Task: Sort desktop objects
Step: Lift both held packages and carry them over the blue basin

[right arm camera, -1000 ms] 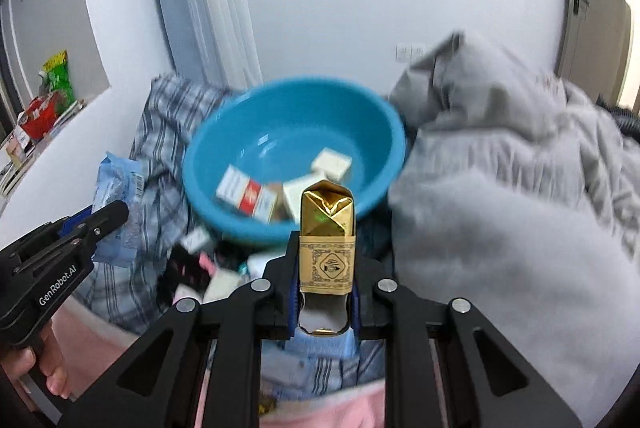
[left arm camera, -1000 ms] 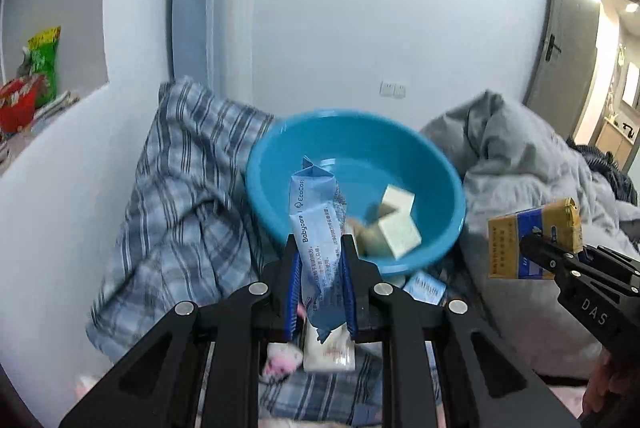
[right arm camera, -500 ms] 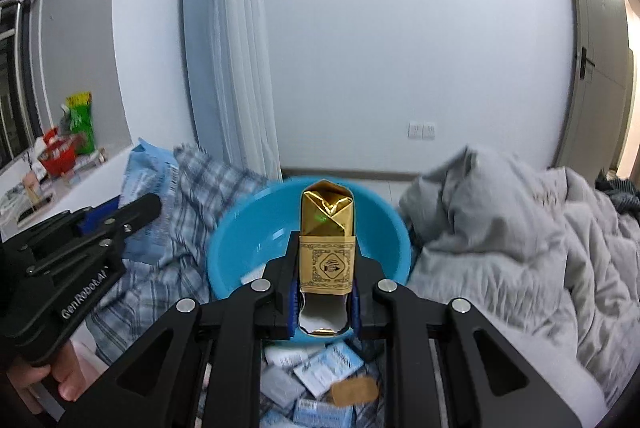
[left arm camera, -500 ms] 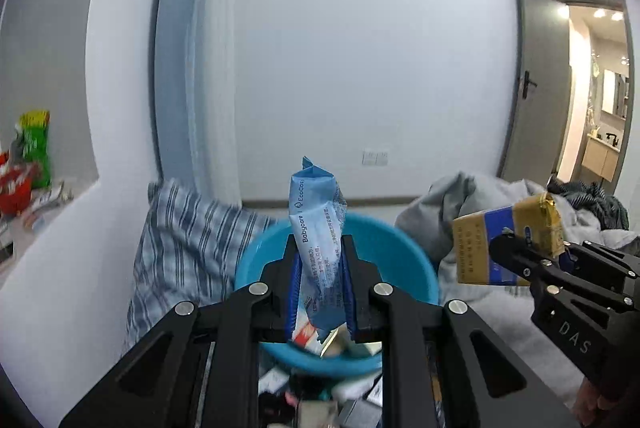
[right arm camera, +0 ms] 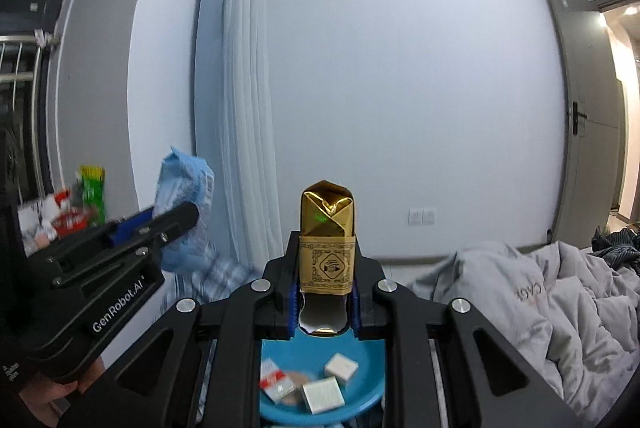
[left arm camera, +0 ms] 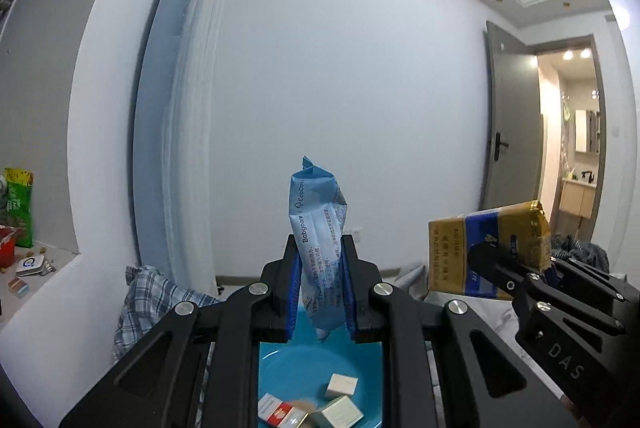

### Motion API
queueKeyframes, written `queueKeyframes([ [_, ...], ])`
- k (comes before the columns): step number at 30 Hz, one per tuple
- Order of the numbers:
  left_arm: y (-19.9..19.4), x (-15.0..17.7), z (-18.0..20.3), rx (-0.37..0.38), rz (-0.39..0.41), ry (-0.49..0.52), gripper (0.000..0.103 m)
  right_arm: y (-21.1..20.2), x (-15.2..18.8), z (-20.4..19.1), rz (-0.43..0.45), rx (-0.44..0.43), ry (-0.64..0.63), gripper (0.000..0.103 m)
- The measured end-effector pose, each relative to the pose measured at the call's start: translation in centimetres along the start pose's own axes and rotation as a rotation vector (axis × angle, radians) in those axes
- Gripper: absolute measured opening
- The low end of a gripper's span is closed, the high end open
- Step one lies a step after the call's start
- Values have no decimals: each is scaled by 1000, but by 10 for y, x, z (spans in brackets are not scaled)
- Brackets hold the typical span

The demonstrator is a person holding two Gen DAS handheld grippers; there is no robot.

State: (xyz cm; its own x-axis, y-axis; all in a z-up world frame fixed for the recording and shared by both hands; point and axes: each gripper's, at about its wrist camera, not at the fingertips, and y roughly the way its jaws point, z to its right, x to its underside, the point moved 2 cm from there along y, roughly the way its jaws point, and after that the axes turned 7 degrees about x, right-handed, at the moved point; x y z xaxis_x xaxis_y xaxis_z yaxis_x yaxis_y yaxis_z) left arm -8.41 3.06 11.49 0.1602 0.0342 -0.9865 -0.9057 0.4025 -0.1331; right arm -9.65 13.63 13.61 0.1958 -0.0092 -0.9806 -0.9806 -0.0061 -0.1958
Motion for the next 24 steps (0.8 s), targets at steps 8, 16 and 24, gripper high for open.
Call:
queueKeyframes([
  [8, -9, 25, 0, 3, 43, 27, 20, 3, 0, -11, 43, -10, -47, 18],
  [16, 7, 43, -16, -41, -9, 2, 20, 13, 26, -8, 49, -2, -16, 18],
  [24, 38, 69, -33, -43, -72, -33, 20, 36, 39, 3, 12, -6, 13, 18],
])
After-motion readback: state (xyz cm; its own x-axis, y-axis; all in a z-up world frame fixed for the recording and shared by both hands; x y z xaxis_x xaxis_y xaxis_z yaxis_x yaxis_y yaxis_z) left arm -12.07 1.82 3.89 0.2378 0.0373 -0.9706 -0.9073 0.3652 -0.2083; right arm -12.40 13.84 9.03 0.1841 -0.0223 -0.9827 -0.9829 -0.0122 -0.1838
